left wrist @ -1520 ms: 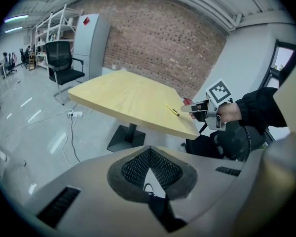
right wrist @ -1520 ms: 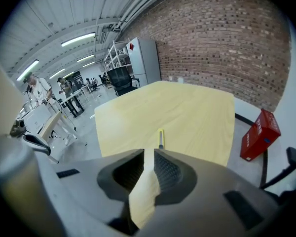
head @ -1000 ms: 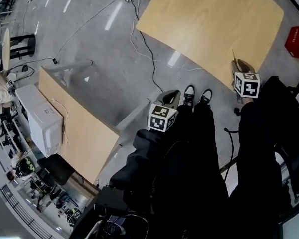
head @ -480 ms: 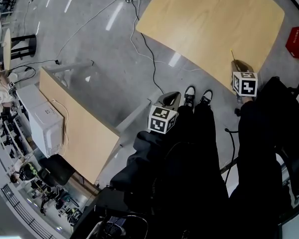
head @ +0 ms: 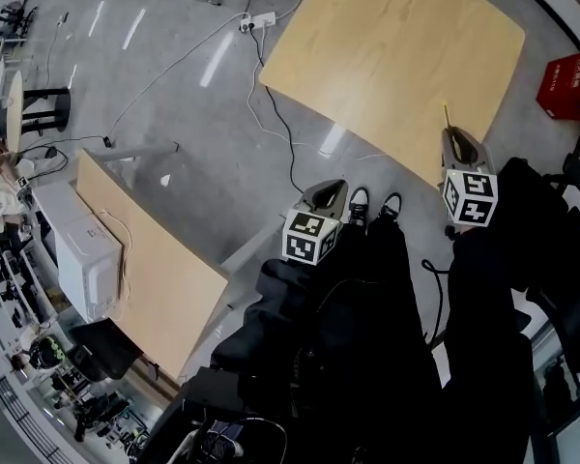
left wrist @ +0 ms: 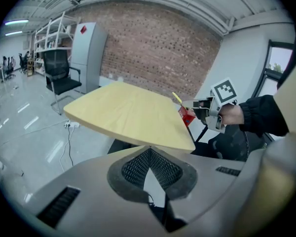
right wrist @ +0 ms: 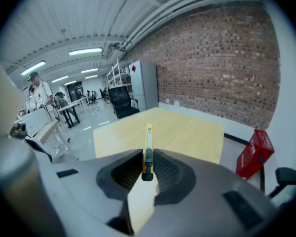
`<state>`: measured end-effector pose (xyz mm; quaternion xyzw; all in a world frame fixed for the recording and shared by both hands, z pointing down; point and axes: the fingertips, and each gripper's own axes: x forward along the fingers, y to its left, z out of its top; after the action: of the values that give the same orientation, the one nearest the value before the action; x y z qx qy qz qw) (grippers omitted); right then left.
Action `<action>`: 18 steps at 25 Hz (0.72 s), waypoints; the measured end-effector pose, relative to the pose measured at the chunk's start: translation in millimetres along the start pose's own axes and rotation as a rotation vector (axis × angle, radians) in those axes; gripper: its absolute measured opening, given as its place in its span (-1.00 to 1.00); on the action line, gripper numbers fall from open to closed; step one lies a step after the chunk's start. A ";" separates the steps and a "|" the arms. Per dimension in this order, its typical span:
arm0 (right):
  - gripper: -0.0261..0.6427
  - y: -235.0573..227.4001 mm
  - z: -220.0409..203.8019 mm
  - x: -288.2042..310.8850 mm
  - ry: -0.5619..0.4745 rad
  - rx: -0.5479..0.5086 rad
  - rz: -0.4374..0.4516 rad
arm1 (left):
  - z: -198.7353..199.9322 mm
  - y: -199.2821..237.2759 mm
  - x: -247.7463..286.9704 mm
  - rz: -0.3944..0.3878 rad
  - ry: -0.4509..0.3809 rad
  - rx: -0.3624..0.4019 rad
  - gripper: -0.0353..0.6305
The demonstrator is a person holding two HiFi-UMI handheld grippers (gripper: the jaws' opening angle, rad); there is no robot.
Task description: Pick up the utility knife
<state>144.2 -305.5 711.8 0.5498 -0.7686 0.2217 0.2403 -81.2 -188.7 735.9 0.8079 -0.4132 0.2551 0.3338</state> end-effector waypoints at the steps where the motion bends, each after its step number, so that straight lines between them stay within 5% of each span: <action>1: -0.72 2.5 14.1 -14.5 -0.046 0.000 -0.004 | 14.8 -4.2 -3.0 -0.006 -0.031 0.016 -0.89; 11: -0.72 38.7 145.5 -187.4 -0.450 -0.012 -0.027 | 173.6 -60.4 -84.0 -0.020 -0.373 0.181 -0.89; 18: -0.72 56.2 200.3 -277.1 -0.618 -0.033 -0.039 | 253.9 -118.4 -143.0 -0.073 -0.569 0.285 -0.89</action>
<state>143.1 -205.3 380.1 0.6018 -0.7982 0.0269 0.0084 -22.9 -256.5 434.3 0.8998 -0.4207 0.0621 0.0976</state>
